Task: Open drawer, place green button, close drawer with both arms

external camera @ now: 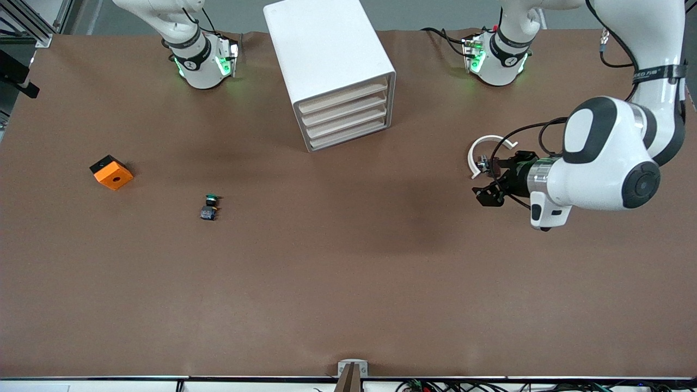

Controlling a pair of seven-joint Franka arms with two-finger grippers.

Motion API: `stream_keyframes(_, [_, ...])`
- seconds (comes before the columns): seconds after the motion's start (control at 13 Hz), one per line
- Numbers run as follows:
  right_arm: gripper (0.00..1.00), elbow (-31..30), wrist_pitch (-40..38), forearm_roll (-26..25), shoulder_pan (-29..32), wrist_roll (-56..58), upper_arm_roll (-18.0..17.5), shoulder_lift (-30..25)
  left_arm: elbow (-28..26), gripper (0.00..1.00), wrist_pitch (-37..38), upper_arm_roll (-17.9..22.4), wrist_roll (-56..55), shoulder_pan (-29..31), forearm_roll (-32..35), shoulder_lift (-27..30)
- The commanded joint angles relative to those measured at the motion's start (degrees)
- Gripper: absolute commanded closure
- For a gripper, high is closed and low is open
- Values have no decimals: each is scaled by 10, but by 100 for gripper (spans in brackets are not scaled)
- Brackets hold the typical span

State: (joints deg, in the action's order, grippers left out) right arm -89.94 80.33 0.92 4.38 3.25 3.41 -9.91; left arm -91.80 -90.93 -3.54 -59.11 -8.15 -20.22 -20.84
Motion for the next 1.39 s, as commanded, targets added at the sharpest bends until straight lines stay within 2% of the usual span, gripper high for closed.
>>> stream_keyframes(0.0, [0,-1,-1,-4,-1,-4,1,-4,8,0,-9,0,-121,-30,-5,-30])
stream_keyframes(0.31, [0,-1,-1,-3,-1,-4,1,-3,4,0,-14,-5,-279,-59,-7,-71])
stream_keyframes(0.62, [0,-1,-2,-2,1,-4,3,-3,-3,0,-9,-47,-424,-59,-7,-119])
stream_keyframes(0.85, [0,-1,-2,-1,1,-4,3,-3,-2,0,1,-83,-476,-48,-12,-154])
stream_keyframes(1.31, [0,-1,-2,-6,3,-4,5,-3,9,0,44,-86,-491,-52,-108,-197])
